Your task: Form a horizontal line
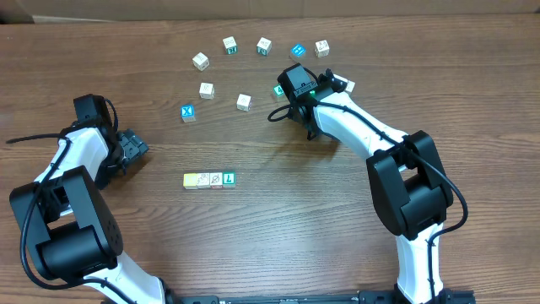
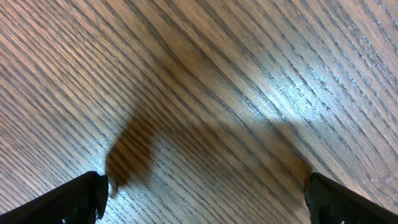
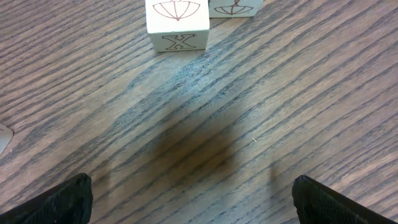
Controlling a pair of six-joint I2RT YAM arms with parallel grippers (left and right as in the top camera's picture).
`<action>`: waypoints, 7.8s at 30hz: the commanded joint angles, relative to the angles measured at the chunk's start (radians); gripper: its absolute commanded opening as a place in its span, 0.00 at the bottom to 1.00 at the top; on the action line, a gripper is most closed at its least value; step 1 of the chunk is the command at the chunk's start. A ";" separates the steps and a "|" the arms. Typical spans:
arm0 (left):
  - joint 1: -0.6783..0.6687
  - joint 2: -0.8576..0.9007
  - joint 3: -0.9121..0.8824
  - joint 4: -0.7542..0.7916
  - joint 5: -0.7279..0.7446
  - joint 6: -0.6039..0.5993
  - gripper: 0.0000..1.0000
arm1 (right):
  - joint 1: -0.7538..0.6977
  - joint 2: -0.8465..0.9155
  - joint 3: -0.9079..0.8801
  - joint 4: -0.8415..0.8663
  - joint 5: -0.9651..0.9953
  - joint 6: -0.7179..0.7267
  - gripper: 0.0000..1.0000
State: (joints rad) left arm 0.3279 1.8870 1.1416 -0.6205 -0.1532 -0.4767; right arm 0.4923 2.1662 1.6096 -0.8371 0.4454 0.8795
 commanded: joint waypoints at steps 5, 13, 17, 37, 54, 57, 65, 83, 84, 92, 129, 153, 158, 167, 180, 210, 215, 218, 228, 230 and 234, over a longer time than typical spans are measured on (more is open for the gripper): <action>-0.008 0.018 -0.006 -0.006 -0.006 -0.002 1.00 | 0.000 -0.028 -0.006 0.006 0.014 0.004 1.00; -0.008 0.018 -0.006 -0.006 -0.006 -0.002 0.99 | 0.000 -0.028 -0.006 0.006 0.014 0.004 1.00; -0.008 0.018 -0.006 -0.006 -0.006 -0.002 0.99 | 0.000 -0.028 -0.006 0.006 0.014 0.004 1.00; -0.008 0.018 -0.006 -0.005 -0.006 -0.002 0.99 | 0.000 -0.028 -0.006 0.006 0.014 0.004 1.00; -0.008 0.026 -0.006 -0.003 -0.006 -0.002 1.00 | 0.000 -0.028 -0.006 0.006 0.014 0.004 1.00; -0.008 0.026 -0.006 -0.002 -0.006 -0.002 1.00 | 0.000 -0.028 -0.006 0.006 0.014 0.004 1.00; -0.006 0.026 -0.006 -0.003 -0.006 -0.002 0.99 | 0.000 -0.028 -0.006 0.006 0.014 0.004 1.00; -0.006 -0.118 -0.006 -0.003 -0.006 -0.002 1.00 | 0.000 -0.028 -0.006 0.006 0.014 0.004 1.00; -0.006 -0.140 -0.006 -0.003 -0.006 -0.002 1.00 | 0.000 -0.028 -0.006 0.006 0.014 0.004 1.00; -0.011 -0.302 -0.006 -0.003 -0.006 -0.002 0.99 | 0.000 -0.028 -0.006 0.006 0.014 0.004 1.00; -0.195 -0.505 -0.364 0.441 0.099 0.296 1.00 | 0.000 -0.028 -0.006 0.006 0.014 0.004 1.00; -0.303 -0.739 -0.948 0.862 0.129 0.440 1.00 | 0.000 -0.028 -0.006 0.006 0.014 0.004 1.00; -0.303 -0.789 -1.054 0.924 0.129 0.435 1.00 | 0.000 -0.028 -0.006 0.006 0.014 0.004 1.00; -0.302 -0.867 -1.078 0.855 0.132 0.435 1.00 | 0.000 -0.028 -0.006 0.006 0.014 0.004 1.00; -0.303 -0.925 -1.137 0.907 0.146 0.405 1.00 | 0.000 -0.028 -0.006 0.006 0.014 0.004 1.00; -0.375 -1.720 -1.137 0.542 0.116 0.526 1.00 | 0.000 -0.028 -0.006 0.006 0.014 0.004 1.00; -0.375 -1.790 -1.137 0.541 0.116 0.527 1.00 | 0.000 -0.028 -0.006 0.006 0.014 0.004 1.00; -0.375 -1.836 -1.137 0.541 0.113 0.528 0.99 | 0.000 -0.028 -0.006 0.006 0.014 0.004 1.00; -0.375 -1.884 -1.137 0.541 0.099 0.530 0.99 | 0.000 -0.028 -0.006 0.006 0.014 0.004 1.00; -0.375 -1.884 -1.137 0.542 0.095 0.529 0.99 | 0.000 -0.028 -0.006 0.006 0.014 0.004 1.00; -0.375 -1.884 -1.137 0.542 0.099 0.529 0.99 | 0.000 -0.028 -0.006 0.006 0.014 0.004 1.00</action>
State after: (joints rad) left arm -0.0399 0.0166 0.0082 -0.0784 -0.0380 0.0299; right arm 0.4923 2.1666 1.6096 -0.8345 0.4454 0.8795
